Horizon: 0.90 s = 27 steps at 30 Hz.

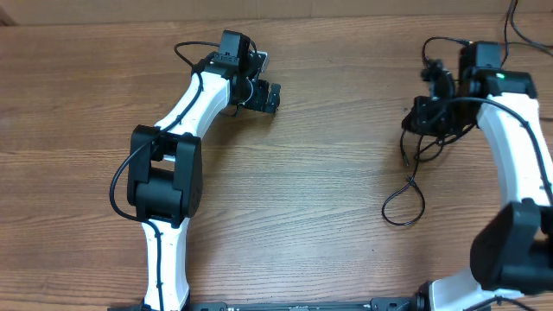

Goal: Untangle cables

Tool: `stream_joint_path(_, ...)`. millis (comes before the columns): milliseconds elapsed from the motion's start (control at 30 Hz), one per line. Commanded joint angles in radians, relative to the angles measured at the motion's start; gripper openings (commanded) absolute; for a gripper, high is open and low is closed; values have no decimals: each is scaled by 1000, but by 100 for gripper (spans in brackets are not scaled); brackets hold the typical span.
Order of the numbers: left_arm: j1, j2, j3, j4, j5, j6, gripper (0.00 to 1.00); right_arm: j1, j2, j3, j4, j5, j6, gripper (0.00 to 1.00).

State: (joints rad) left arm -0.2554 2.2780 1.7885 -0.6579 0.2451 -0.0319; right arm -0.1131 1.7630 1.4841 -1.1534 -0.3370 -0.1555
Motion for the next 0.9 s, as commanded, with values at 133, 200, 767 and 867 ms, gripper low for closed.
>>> stream_joint_path(133,-5,-7,23,3,-10,-17,100,16,70,-79,39,-5,-10,4)
stream_joint_path(200,-5,-7,23,3,-10,-17,100,16,70,-125,69,3,-10,4)
stream_joint_path(767,-7,-7,23,4,-10,-17,100,16,93,-306,282,124,107,4)
stream_joint_path(867,-7,-7,23,3,-10,-17,100,16,97,-306,285,247,188,4)
